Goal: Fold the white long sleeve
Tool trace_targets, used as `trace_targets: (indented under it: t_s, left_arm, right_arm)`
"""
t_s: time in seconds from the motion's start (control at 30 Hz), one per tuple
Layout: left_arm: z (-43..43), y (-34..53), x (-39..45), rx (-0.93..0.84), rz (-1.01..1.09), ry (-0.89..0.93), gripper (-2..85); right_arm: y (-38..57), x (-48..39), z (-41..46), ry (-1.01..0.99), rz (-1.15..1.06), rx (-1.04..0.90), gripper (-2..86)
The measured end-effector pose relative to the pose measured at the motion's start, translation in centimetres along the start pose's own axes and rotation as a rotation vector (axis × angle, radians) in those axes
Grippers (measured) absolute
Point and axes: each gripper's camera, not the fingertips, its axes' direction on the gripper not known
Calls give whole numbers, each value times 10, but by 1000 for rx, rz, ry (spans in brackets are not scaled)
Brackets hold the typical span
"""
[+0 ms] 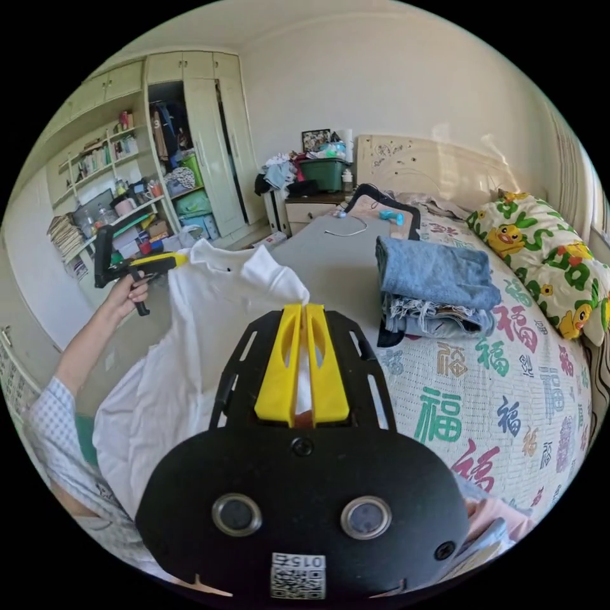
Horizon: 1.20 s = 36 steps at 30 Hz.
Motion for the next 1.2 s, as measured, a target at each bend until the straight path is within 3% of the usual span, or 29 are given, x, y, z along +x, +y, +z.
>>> trace_targets:
  t_s: [0.23, 0.37, 0.5, 0.6, 0.8, 0.9, 1.03, 1.2]
  left_arm:
    - [-197, 90, 83, 121, 188, 174, 3]
    - [-305, 202, 162, 138, 355, 279, 4]
    - [-325, 311, 210, 48, 394, 263, 6]
    - [-321, 345, 217, -21, 370, 210, 8]
    - [-364, 340, 215, -24, 284, 130, 16]
    - [-380, 323, 203, 38, 154, 198, 26]
    - [-373, 301, 192, 59, 53, 247, 42]
    - [-359, 275, 180, -67, 22, 214, 28]
  right_arm:
    - [171, -61, -156, -232, -159, 117, -8]
    - [311, -100, -216, -342, -200, 94, -7]
    - [424, -114, -217, -377, -163, 52, -4]
    - [480, -118, -194, -348, -173, -77, 4]
    - [533, -109, -229, -254, -108, 20, 51]
    - [540, -121, -241, -233, -150, 101, 84]
    - [543, -130, -216, -190, -199, 69, 94]
    - [564, -98, -181, -133, -83, -57, 64]
